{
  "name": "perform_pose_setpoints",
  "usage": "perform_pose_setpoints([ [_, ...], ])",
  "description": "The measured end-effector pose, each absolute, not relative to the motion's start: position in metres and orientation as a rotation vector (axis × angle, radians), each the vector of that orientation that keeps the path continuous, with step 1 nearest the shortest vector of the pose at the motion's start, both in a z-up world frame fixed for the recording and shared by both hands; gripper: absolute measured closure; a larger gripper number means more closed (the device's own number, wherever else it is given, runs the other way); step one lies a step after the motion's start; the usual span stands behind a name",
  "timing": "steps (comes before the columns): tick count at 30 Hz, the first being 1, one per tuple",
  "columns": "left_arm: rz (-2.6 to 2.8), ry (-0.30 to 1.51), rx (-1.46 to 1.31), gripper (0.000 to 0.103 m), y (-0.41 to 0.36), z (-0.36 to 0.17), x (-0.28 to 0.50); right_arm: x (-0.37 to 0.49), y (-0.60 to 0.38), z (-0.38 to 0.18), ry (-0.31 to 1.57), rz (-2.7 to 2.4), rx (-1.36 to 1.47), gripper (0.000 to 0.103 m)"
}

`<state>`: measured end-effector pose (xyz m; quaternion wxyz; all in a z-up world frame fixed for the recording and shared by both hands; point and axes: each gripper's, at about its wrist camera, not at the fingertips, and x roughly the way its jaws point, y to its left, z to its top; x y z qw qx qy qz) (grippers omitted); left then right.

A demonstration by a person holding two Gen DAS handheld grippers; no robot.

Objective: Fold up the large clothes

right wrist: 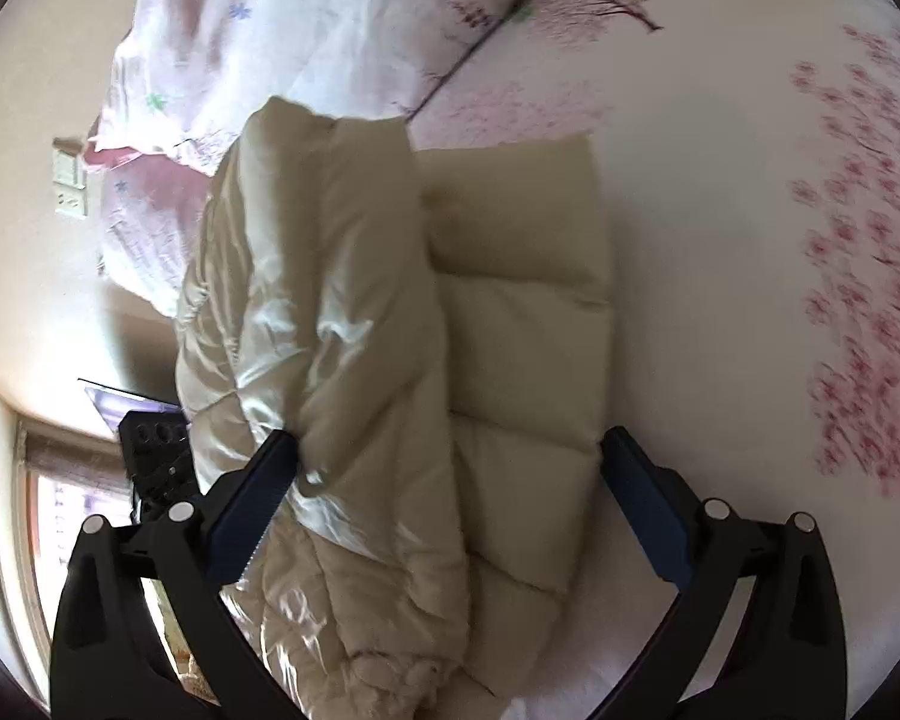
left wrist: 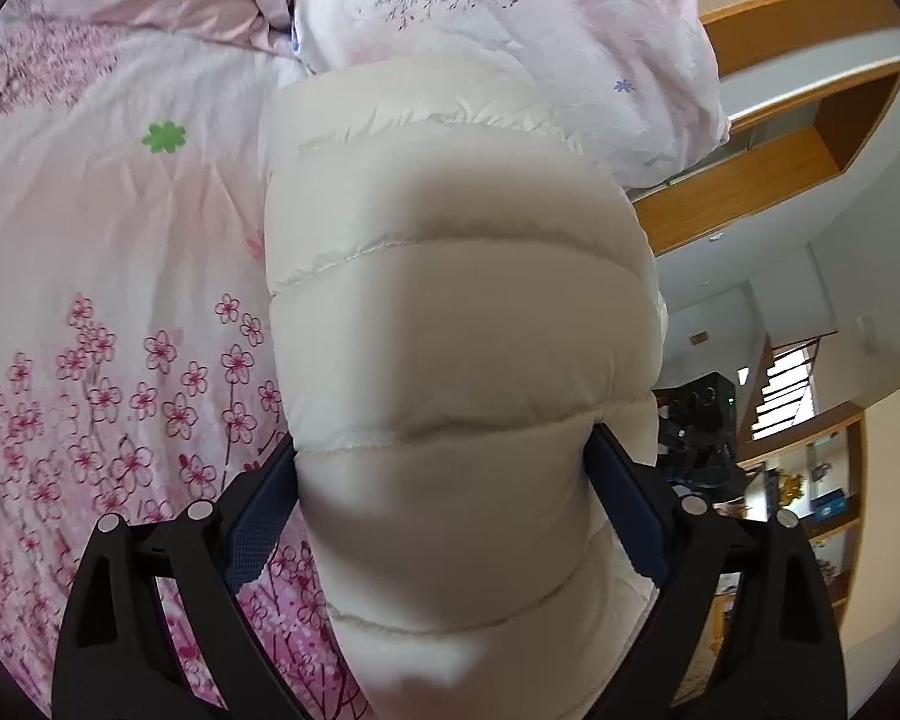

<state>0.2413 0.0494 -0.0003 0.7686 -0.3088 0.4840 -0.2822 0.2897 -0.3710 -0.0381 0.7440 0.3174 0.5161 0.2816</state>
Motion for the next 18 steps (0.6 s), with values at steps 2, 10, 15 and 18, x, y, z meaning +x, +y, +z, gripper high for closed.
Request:
perform_pose_setpoints([
  [2, -0.628, 1.062, -0.698, 0.01, 0.048, -0.005, 0.247, 0.295, -0.362, -0.04, 1.15, 0.667, 0.695, 0.002],
  [10, -0.664, 1.079, -0.779, 0.01, 0.041, -0.022, 0.264, 0.302, -0.329, -0.038, 1.178, 0.79, 0.606, 0.002],
  [15, -0.695, 1.069, -0.814, 0.017, 0.04, -0.028, 0.266, 0.3, -0.314, -0.039, 1.17, 0.854, 0.581, 0.012],
  [18, -0.708, 1.062, -0.842, 0.025, 0.043, -0.029, 0.265, 0.302, -0.311, -0.046, 1.178, 0.892, 0.64, 0.032],
])
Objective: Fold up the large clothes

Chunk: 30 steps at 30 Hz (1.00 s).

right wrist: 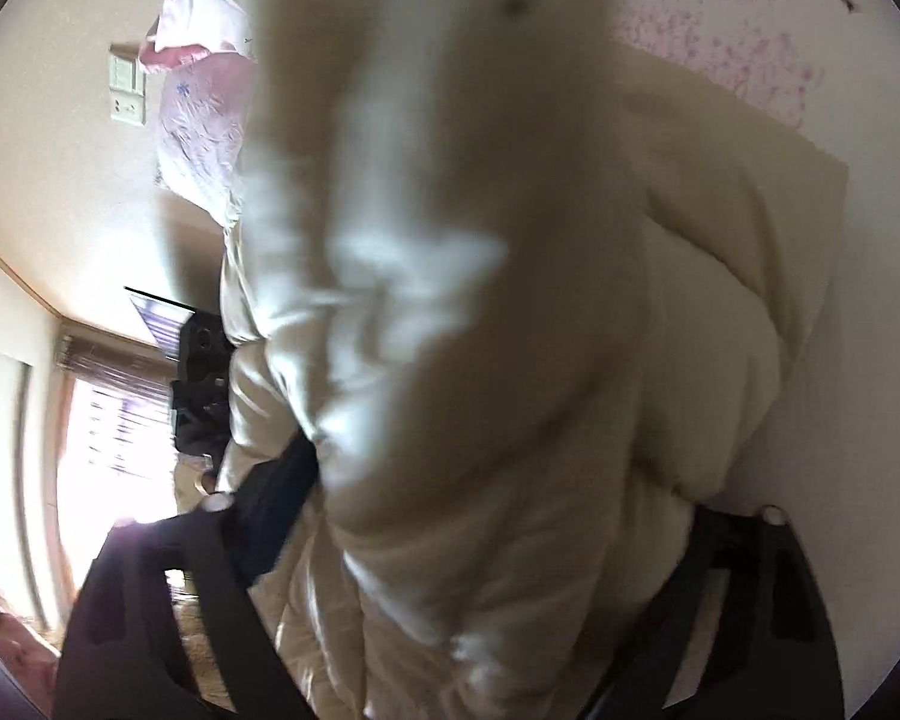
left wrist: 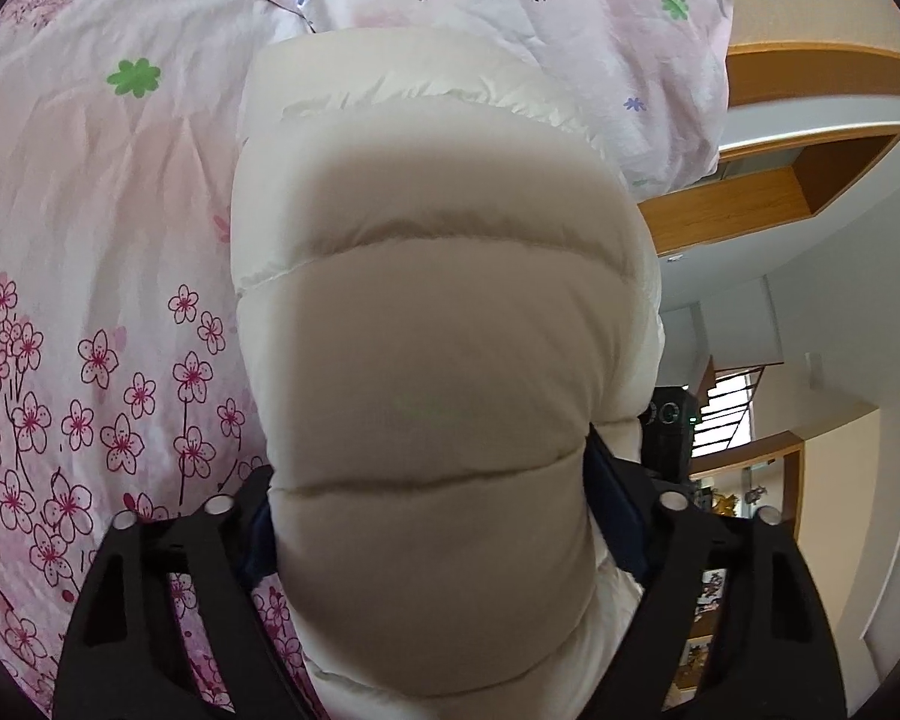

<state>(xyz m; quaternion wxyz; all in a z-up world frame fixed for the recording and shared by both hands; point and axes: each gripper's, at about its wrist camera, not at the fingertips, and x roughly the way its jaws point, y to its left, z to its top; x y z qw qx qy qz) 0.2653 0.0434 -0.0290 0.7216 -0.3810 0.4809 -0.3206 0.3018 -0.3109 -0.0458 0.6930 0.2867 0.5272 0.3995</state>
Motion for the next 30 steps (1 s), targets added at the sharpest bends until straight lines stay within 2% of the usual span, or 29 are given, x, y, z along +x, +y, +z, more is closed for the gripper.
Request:
perform_pose_setpoints([
  [1, -0.712, 1.06, -0.847, 0.027, 0.046, -0.029, 0.263, 0.302, -0.311, -0.049, 1.183, 0.911, 0.673, 0.042],
  [2, -0.715, 1.057, -0.85, 0.031, 0.048, -0.029, 0.262, 0.302, -0.312, -0.053, 1.185, 0.938, 0.718, 0.046],
  [4, -0.726, 1.046, -0.848, 0.037, 0.05, -0.027, 0.259, 0.3, -0.312, -0.055, 1.171, 0.96, 0.747, 0.062],
  [7, -0.746, 1.019, -0.841, 0.047, 0.051, -0.021, 0.252, 0.293, -0.31, -0.049, 1.128, 0.981, 0.756, 0.074],
  [9, -0.767, 1.0, -0.842, 0.052, 0.053, -0.019, 0.248, 0.288, -0.309, -0.044, 1.106, 0.984, 0.759, 0.077],
  [12, -0.802, 0.966, -0.843, 0.055, 0.054, -0.011, 0.24, 0.284, -0.306, -0.034, 1.078, 0.988, 0.767, 0.08],
  [23, -0.768, 0.798, -0.842, 0.055, 0.105, 0.033, 0.216, 0.302, -0.24, 0.023, 0.997, 1.064, 0.627, 0.081],
  [30, -0.614, 0.768, -0.831, 0.055, 0.169, 0.036, 0.209, 0.336, -0.174, 0.013, 1.055, 1.114, 0.612, 0.081],
])
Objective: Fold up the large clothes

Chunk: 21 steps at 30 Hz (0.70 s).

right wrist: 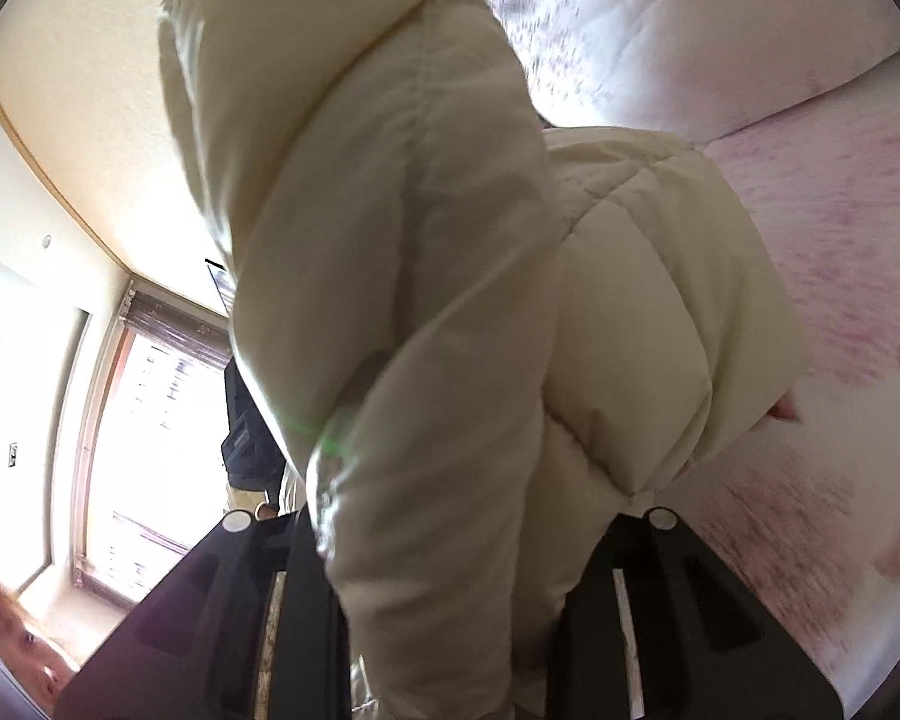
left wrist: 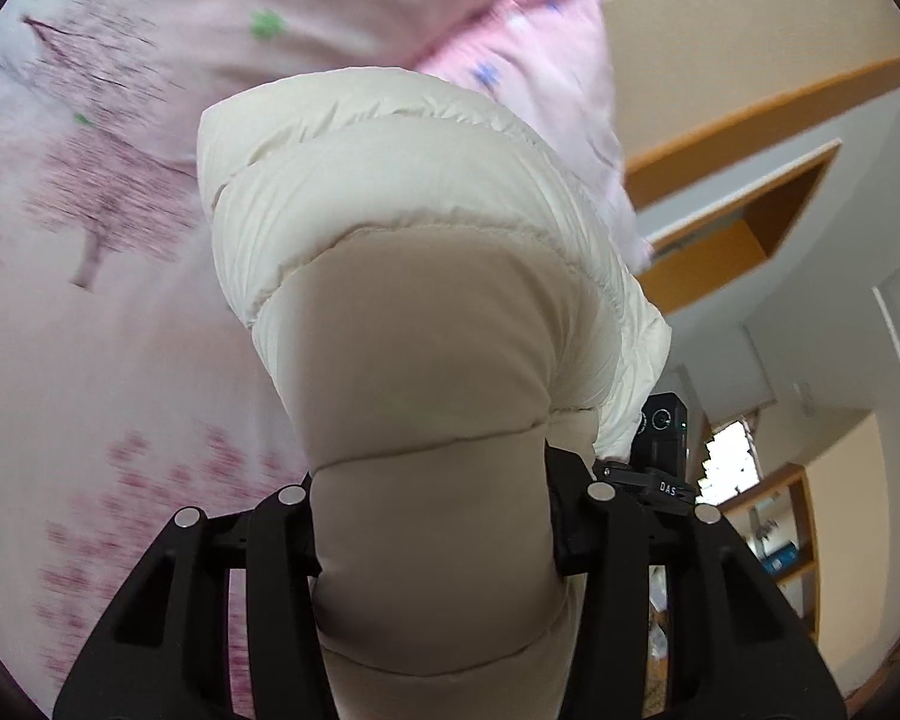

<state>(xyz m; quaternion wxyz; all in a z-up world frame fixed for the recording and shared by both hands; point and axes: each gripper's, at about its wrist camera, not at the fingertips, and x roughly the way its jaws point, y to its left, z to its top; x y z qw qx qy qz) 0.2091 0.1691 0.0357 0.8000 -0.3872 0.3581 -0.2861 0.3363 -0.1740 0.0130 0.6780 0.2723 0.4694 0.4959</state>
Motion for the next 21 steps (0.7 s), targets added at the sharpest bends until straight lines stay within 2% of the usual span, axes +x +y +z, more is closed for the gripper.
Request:
perform_pose_setpoints([
  [6, -0.507, 0.816, -0.835, 0.055, 0.204, 0.014, 0.22, 0.365, -0.138, -0.023, 1.13, 1.096, 0.665, 0.08],
  [11, -0.473, 0.865, -0.854, 0.051, 0.215, -0.008, 0.23, 0.369, -0.136, -0.05, 1.171, 1.029, 0.719, 0.073],
  [14, -0.445, 0.886, -0.833, 0.043, 0.215, -0.015, 0.23, 0.37, -0.145, -0.059, 1.192, 0.971, 0.723, 0.061],
  [16, -0.429, 0.899, -0.825, 0.038, 0.215, -0.018, 0.231, 0.365, -0.153, -0.065, 1.202, 0.928, 0.72, 0.045],
  [18, -0.417, 0.91, -0.827, 0.03, 0.218, -0.018, 0.233, 0.358, -0.16, -0.064, 1.206, 0.859, 0.697, 0.034],
  [21, -0.368, 0.906, -0.806, 0.025, 0.223, -0.011, 0.228, 0.346, -0.177, -0.057, 1.171, 0.797, 0.682, 0.031],
])
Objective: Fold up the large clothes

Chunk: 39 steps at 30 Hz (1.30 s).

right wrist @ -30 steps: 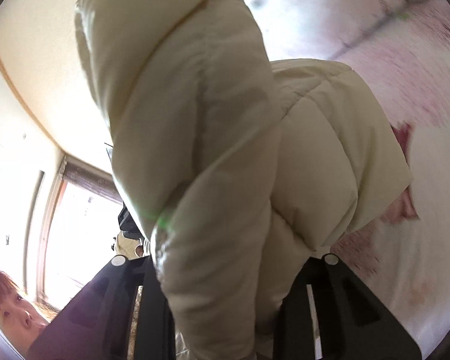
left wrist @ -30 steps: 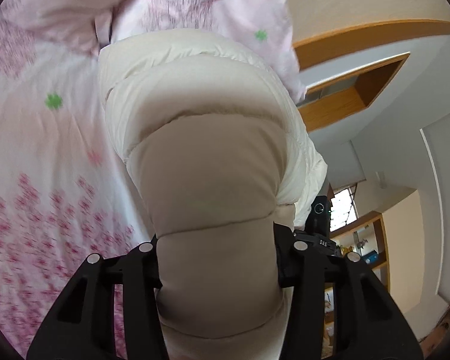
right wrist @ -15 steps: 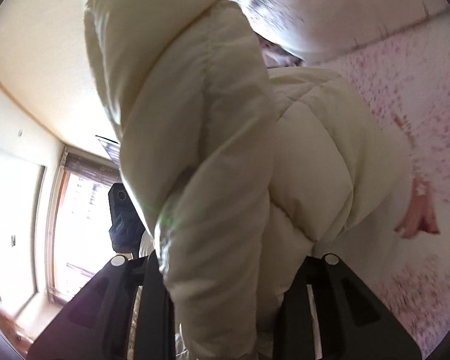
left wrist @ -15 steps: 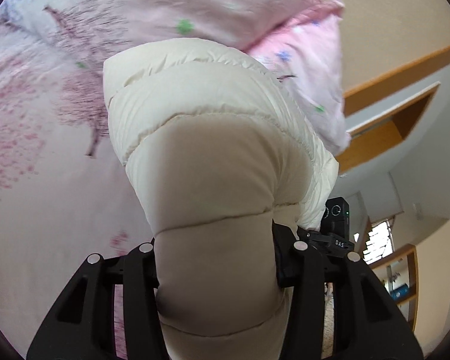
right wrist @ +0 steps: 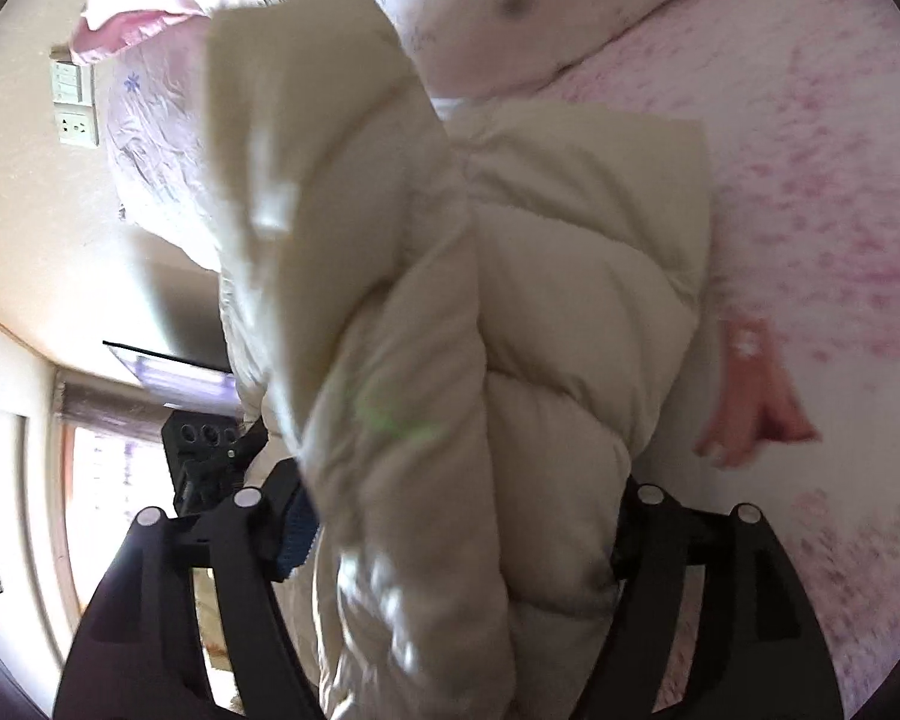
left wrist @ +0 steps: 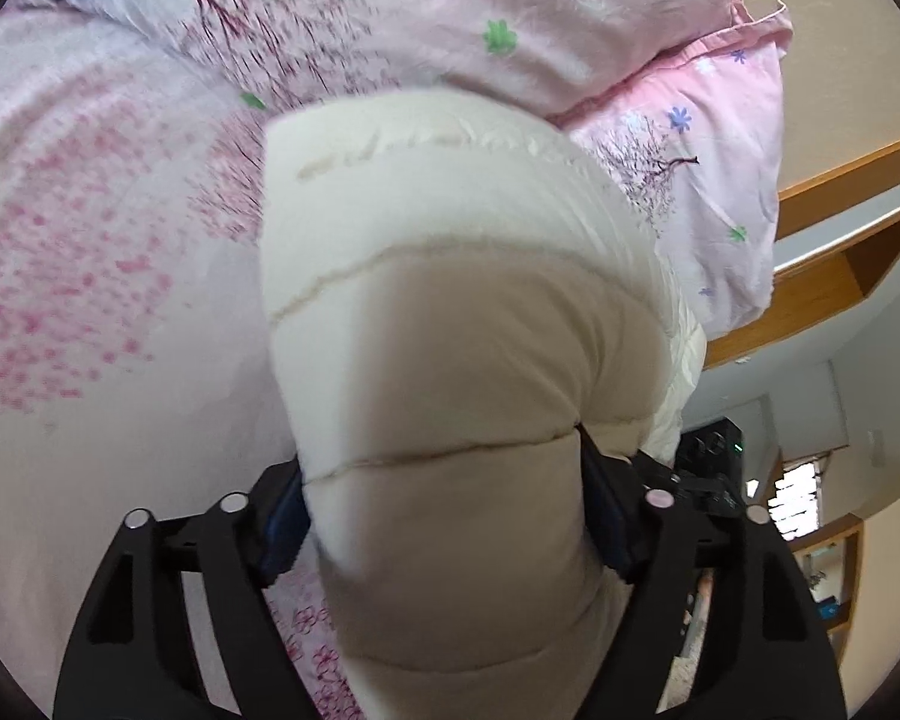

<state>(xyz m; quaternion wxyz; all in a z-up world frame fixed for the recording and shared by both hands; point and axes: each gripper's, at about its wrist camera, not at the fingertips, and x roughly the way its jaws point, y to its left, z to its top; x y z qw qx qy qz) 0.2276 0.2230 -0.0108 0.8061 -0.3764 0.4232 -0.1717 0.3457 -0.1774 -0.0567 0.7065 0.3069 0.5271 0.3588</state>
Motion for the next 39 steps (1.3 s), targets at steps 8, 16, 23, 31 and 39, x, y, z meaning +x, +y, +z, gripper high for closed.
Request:
perform_pose_setpoints([
  [8, -0.151, 0.686, -0.597, 0.025, 0.228, 0.05, 0.169, 0.285, -0.23, 0.0, 0.79, 0.515, 0.459, 0.054],
  [16, -0.229, 0.606, -0.2, 0.025, 0.131, 0.076, 0.111, 0.221, -0.16, 0.023, 0.683, 0.754, 0.102, 0.076],
  [23, -0.238, 0.712, -0.056, 0.025, 0.1, 0.045, 0.12, 0.25, -0.115, -0.02, 0.824, 0.647, 0.035, 0.079],
  [31, -0.238, 0.78, 0.0, 0.024, 0.093, 0.019, 0.137, 0.281, -0.144, -0.023, 0.906, 0.714, 0.202, 0.059],
  [39, -0.244, 0.784, -0.013, 0.023, 0.095, 0.019, 0.135, 0.371, -0.172, 0.028, 0.791, 0.564, 0.504, 0.029],
])
